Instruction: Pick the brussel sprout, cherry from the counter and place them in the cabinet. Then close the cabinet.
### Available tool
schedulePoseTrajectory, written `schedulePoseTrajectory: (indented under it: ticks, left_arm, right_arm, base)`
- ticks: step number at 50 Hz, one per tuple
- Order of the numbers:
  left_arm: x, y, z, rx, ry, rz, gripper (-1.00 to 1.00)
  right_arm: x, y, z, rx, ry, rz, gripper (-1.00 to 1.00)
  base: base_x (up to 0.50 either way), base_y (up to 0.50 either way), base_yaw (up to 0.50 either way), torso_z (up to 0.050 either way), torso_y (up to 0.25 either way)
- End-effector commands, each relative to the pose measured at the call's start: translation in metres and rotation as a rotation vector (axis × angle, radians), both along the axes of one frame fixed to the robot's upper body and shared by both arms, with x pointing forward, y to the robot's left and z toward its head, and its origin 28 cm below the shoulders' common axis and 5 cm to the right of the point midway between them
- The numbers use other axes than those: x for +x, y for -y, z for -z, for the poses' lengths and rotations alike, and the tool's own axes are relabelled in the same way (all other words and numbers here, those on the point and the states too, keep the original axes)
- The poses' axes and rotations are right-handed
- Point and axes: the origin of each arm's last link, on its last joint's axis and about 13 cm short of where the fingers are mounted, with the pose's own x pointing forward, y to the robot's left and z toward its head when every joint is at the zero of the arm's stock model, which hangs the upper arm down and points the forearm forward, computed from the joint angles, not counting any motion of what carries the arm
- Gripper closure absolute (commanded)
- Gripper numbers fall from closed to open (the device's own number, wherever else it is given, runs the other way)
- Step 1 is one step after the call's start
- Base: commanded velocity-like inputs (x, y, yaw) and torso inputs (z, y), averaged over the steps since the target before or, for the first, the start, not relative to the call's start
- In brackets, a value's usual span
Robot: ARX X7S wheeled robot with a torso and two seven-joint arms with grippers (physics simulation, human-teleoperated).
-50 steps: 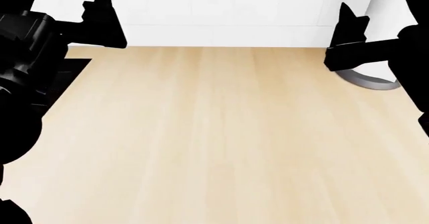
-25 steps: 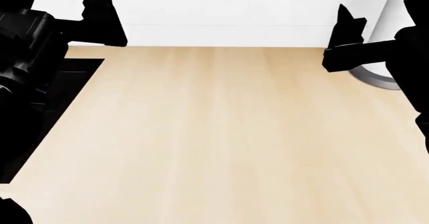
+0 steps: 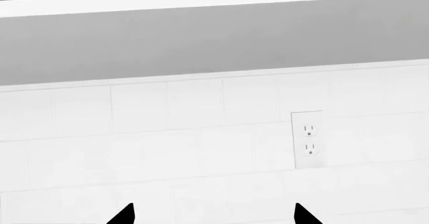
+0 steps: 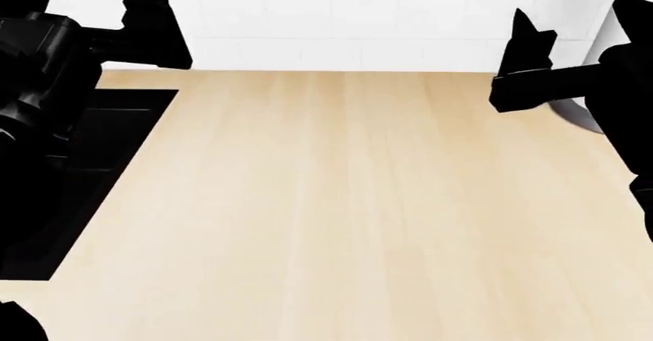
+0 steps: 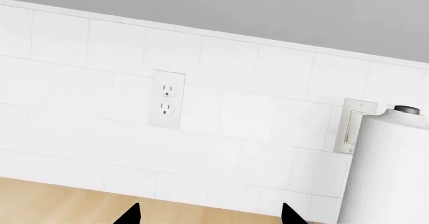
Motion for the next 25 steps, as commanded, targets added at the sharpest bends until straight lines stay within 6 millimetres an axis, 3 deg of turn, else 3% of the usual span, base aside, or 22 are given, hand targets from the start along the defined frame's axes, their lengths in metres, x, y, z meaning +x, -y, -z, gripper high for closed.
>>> schedulePoseTrajectory:
  ticks: [1,16,25]
  left_arm:
    - [-0.001,0.000,-0.001,-0.002,0.002,0.001,-1.00]
    - [-0.002,-0.010,-0.002,-0.096,0.024,-0.071,-1.00]
    - [-0.013,-0.023,-0.009,-0.213,0.119,-0.150,-1.00]
  right_arm:
    - [-0.001,0.000,0.000,0.007,0.006,0.001,-1.00]
    - [-0.002,0.003,0.000,0.015,0.015,0.006,-1.00]
    - [-0.003,0.004,-0.001,0.022,0.019,0.011,-1.00]
  base:
    - [0.00,0.00,0.00,0.000,0.000]
    - [0.00,0.00,0.00,0.000,0.000]
    - [0.00,0.00,0.00,0.000,0.000]
